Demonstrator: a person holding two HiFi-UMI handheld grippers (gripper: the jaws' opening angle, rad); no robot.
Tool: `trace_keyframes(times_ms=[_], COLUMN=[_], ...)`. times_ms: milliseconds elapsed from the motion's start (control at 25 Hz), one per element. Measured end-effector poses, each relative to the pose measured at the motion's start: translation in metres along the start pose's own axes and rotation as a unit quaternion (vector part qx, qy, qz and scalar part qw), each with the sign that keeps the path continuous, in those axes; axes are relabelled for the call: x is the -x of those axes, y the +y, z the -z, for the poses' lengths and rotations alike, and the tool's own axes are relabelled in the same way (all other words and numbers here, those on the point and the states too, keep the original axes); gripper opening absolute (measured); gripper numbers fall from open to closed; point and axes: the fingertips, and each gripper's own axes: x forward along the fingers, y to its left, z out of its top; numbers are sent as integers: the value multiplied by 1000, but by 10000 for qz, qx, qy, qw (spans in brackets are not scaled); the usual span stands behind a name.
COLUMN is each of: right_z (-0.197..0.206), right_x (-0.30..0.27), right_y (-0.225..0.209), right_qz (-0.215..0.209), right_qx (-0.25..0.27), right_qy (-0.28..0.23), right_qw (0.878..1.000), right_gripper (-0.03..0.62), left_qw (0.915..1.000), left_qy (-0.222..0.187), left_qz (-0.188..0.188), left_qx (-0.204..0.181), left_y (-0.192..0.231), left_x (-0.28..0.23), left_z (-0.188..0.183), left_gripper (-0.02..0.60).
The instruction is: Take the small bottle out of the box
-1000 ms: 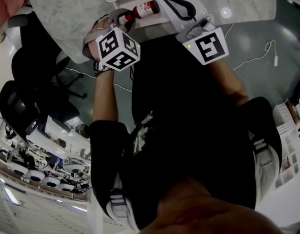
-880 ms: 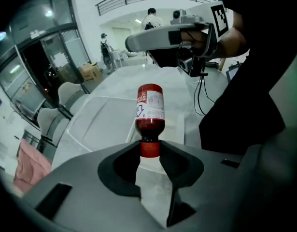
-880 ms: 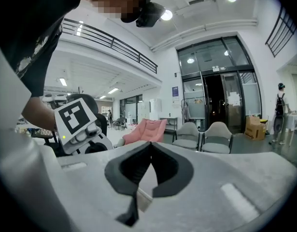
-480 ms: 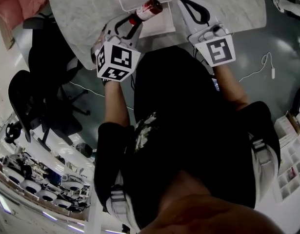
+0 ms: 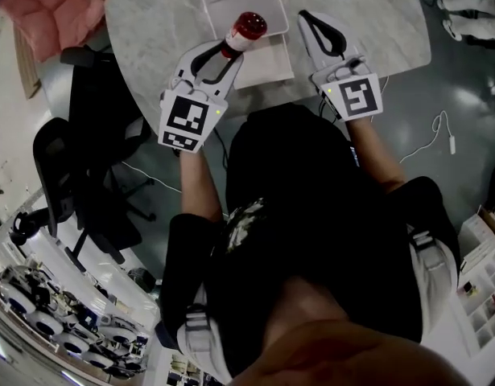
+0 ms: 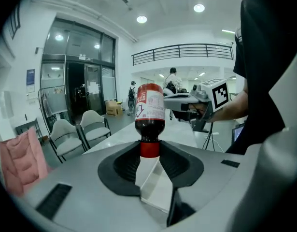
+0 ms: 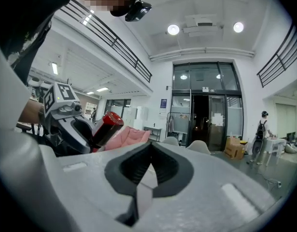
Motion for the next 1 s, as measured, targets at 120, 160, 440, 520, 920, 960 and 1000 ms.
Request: trace_keyframes(times_ms=[120, 160, 440, 520, 920, 960, 1000], right_z=[-3, -4, -33, -47, -83, -85, -86], right_x=[-3, -2, 3, 2, 6, 6, 4], right_y=[4, 6, 12, 12, 18, 19, 19], right_qz=[75, 59, 130, 246, 313, 307, 293], right_qx=[-111, -140, -491, -495, -492, -480, -464], right_qy=[-60, -83, -466, -681, -818, -824, -836], right_qw=[9999, 9998, 9976, 9961, 9949, 9950, 9950], right_gripper=[-5, -5, -6, -6, -6, -6, -6], left_qw=[9994, 9987, 9855, 9792, 9514, 9473, 9433], left_qy=[-348, -502, -1604, -1941, -2859, -2967, -3065], left_qz=[4, 9, -474, -536, -879, -853, -837], left_qx=[-62, -22, 287, 247, 738, 852, 960], left_y=[-1, -2, 2, 10, 28, 29, 31], left_x=[13, 17, 49, 59, 100, 103, 106], left_z=[-13, -18, -73, -85, -112, -113, -112], left_gripper=[137, 137, 137, 137, 137, 137, 137])
